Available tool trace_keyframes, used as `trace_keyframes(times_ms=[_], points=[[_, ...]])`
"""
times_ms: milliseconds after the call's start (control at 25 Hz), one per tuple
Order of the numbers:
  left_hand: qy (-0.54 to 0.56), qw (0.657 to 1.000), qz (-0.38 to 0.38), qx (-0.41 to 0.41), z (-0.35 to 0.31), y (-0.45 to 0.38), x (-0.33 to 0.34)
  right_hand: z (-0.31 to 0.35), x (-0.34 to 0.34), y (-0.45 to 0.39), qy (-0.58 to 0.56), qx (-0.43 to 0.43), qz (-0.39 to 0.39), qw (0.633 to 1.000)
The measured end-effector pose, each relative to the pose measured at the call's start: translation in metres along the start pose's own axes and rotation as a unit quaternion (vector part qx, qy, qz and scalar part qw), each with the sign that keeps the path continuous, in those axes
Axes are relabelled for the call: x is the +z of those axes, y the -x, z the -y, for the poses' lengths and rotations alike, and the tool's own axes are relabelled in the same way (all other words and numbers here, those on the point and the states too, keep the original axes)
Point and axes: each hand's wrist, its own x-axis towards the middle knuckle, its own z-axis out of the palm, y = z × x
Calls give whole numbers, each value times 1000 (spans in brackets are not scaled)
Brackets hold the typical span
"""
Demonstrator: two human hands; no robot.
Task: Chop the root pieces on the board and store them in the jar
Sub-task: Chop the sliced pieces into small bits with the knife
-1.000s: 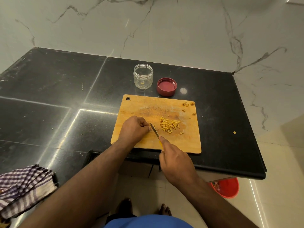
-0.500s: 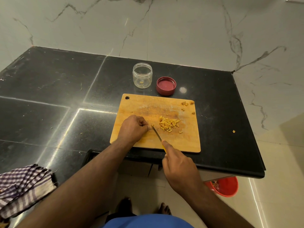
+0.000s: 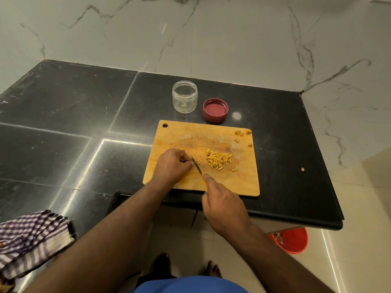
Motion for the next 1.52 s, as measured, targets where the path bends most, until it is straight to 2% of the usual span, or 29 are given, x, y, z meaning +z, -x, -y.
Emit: trace_keyframes(times_ms=[240,480,960,1320,1520], points=[[-2,1000,-9,1,1,0,3,-5,0,16,8,10,25,1000],[-6,1000,-1,2,2,0,1,-5,-5,20,-23,-1,-25,999],[12,1000,0,-13,-1,1,-1,0,5,6,-5,16,15,1000],[4,1000,9,-4,1,1,-2,-5,-2,23,-39,10,-25,999],[6,1000,4,-5,-2,3,-4,1,2,10,-36,12,-6,999]])
